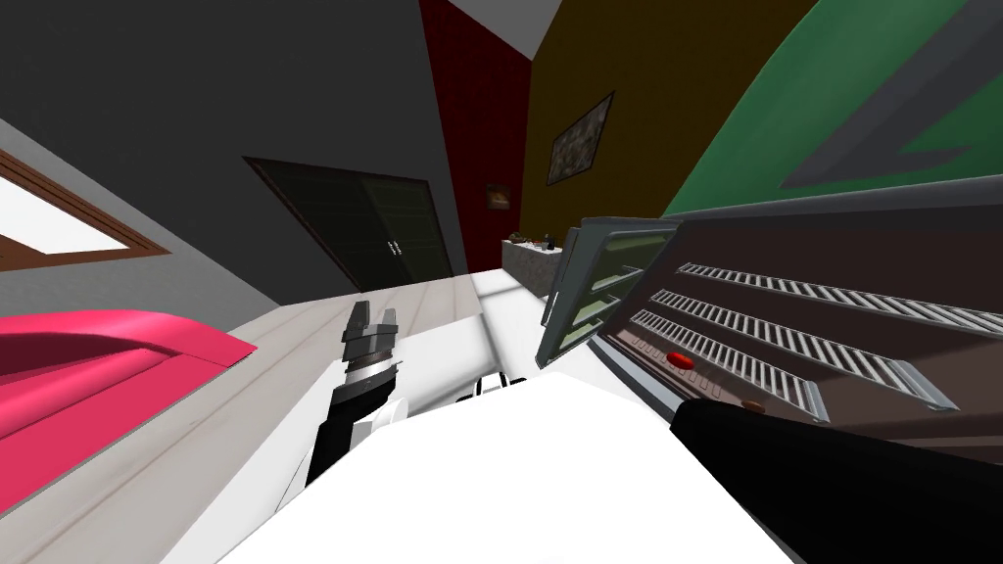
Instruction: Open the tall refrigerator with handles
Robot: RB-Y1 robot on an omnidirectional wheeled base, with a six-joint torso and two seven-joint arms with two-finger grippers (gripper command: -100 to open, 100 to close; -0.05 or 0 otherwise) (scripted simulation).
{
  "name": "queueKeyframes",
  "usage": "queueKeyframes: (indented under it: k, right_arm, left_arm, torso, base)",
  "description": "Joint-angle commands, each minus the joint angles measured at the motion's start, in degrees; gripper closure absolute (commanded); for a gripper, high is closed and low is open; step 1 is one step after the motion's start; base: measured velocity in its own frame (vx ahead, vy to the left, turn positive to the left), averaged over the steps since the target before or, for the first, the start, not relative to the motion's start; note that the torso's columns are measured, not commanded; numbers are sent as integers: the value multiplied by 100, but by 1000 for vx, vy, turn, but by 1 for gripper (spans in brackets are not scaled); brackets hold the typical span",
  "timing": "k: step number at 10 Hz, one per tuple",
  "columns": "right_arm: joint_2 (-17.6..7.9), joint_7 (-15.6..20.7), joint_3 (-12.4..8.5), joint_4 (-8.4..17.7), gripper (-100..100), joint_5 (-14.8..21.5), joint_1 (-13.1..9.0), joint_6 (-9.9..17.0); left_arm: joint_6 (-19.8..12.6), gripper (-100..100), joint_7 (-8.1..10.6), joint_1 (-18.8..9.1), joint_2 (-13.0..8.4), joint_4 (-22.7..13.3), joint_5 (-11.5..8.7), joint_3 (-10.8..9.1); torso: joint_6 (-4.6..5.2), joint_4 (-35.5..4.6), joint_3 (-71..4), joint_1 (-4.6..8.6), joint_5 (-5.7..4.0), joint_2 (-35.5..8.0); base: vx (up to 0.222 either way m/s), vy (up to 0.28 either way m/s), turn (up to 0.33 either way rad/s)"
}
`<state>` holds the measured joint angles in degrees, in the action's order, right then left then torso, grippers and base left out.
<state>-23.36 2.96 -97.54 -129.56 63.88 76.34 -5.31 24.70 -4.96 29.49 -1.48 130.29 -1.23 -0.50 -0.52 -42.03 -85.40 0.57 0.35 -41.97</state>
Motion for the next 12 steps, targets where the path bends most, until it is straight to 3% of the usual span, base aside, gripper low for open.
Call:
queueKeyframes:
  k: [1, 4, 12]
  right_arm:
    - [-121, -193, -268, 132, -100, -135, 206, 6]
    - [-217, -375, -510, 253, -100, -274, 428, -47]
    - [-249, -436, -591, 293, -100, -320, 503, -65]
  left_arm:
    - [0, 0, 0, -1, -1, -1, 0, 0]
    - [0, 0, 0, 0, 0, 0, 0, 0]
    - [0, 0, 0, 0, 0, 0, 0, 0]
  torso:
    - [-5, 0, -13, -7, 18, 4]
    - [-11, 21, -59, -76, 51, 79]
    - [-24, 26, -89, -95, 89, 90]
  base:
    - [-19, -36, -28]
    - [3, -20, -29]
    - [3, 2, -8]
